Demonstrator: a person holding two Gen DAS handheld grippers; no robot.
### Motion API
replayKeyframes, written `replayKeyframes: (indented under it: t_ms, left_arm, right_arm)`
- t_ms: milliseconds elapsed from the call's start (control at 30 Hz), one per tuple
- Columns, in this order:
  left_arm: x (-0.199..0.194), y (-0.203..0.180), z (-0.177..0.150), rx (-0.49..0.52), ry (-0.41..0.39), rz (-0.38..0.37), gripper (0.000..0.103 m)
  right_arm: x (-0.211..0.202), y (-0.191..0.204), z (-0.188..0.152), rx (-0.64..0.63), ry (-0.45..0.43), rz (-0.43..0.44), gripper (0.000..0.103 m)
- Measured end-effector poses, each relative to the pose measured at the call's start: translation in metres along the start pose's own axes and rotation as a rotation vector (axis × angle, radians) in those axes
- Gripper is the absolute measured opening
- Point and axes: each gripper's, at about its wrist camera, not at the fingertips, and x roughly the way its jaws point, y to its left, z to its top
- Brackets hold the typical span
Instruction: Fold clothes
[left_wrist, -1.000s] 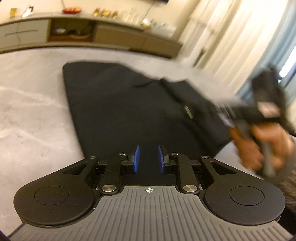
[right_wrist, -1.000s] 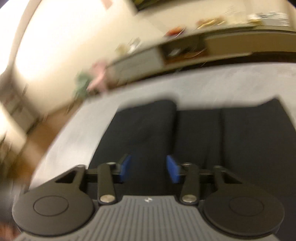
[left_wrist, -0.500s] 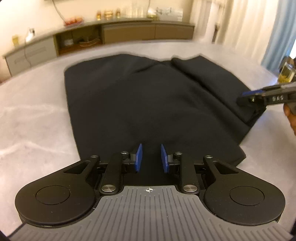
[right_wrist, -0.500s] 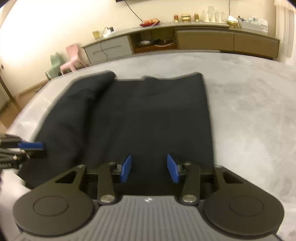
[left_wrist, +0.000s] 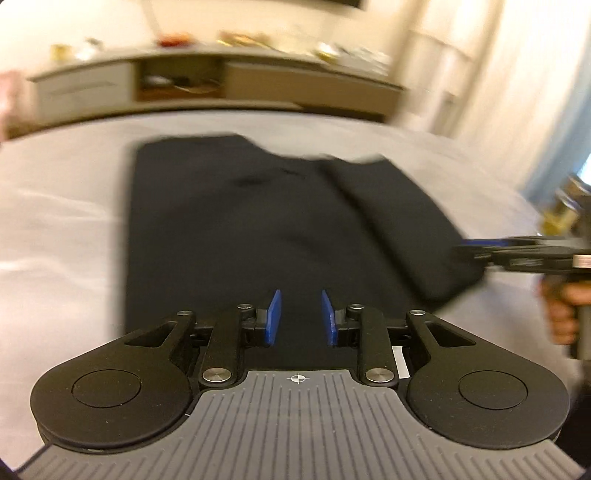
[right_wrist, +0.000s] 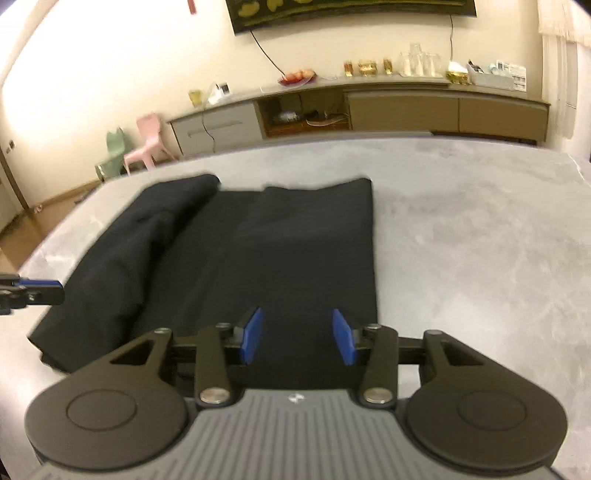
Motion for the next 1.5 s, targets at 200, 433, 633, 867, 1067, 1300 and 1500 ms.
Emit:
replayKeyframes:
  t_ms: [200, 433, 633, 867, 1067, 1300, 1500]
  left_arm:
    - [0.031, -0.029, -0.007, 0.127, 0.147, 0.127, 0.021]
    - [0.038, -0.082, 0.086, 0.095, 0.093, 0.027, 0.06]
    - [0.118, -0.158, 0.155, 0.187, 0.234, -0.031, 0.068]
    - [0.183, -0.189, 0.144, 0.309, 0.41, 0.061, 0.019]
    - [0.112, -0.124, 0.145, 0.197, 0.253, 0.004, 0.0]
    - [-0.009, 0.038, 0.124, -0.12, 0.052, 0.028, 0.0]
    - [-0.013, 0.137, 0.051, -0.343, 0.047, 0.084, 0.028]
  right_arm:
    - [-0.002, -0.006, -0.012, -0.022, 0.001, -0.057, 0.049]
    - [0.001, 0.0, -0.018, -0.021, -0.039, -0.142, 0.021]
    - [-0.012, 0.036, -0.023, -0.218, -0.159, -0.227, 0.005]
    - [-0.011, 0.056, -0.025, -0.32, -0.213, -0.241, 0.005]
    - [-0.026, 0.052, -0.022, -0.259, -0.289, -0.155, 0.029]
    - [-0.064, 0.066, -0.026, -0.232, -0.335, 0.087, 0.055]
    - [-0.022, 0.107, -0.037, -0.349, -0.202, 0.146, 0.055]
